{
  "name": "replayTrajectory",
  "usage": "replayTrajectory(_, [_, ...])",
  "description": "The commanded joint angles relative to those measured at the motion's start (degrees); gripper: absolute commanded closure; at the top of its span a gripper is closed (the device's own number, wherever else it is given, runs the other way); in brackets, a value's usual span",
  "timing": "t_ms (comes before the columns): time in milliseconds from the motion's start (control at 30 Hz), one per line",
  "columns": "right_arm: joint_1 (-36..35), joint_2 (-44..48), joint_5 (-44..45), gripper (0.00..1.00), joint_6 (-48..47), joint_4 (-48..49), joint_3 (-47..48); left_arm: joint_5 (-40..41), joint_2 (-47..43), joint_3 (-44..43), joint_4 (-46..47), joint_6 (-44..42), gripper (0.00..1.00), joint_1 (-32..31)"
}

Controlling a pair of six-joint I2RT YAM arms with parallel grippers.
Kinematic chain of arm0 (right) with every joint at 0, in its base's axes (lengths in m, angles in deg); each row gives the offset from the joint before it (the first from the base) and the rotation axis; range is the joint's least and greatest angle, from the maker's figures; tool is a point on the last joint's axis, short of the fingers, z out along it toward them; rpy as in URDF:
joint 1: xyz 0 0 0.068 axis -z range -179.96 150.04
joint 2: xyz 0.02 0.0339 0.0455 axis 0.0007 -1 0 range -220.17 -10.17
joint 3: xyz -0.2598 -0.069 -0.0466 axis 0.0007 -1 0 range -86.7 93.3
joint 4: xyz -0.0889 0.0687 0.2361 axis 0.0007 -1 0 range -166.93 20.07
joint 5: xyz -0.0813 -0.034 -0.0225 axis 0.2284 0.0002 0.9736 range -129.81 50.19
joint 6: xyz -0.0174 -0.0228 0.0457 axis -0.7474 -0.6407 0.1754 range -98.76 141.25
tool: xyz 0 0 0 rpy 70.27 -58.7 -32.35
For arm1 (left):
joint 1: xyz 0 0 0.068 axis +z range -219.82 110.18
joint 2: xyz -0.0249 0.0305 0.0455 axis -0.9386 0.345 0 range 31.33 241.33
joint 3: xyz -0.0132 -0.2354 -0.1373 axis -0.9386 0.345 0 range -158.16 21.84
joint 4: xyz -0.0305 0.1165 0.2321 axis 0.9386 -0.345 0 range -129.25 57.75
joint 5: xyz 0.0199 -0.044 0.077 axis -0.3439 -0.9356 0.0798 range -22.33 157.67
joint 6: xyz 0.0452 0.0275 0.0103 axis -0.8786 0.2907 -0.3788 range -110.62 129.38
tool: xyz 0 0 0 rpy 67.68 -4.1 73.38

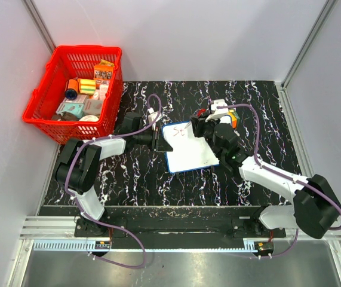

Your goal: Write a sentence on the whiteboard

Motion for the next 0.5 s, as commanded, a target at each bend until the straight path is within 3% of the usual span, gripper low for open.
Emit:
replayTrajectory(0, [0.5, -0.8, 2.4, 1.00, -0.9, 0.3, 2.9, 7.4, 0.2, -0.1, -2.6, -6.8, 1.00, -0.9])
replayTrajectory(467, [0.5, -2.9, 3.0, 1.00, -1.3, 0.5, 3.4, 7.7, 0.1, -0.1, -2.8, -7.1, 1.00, -0.9])
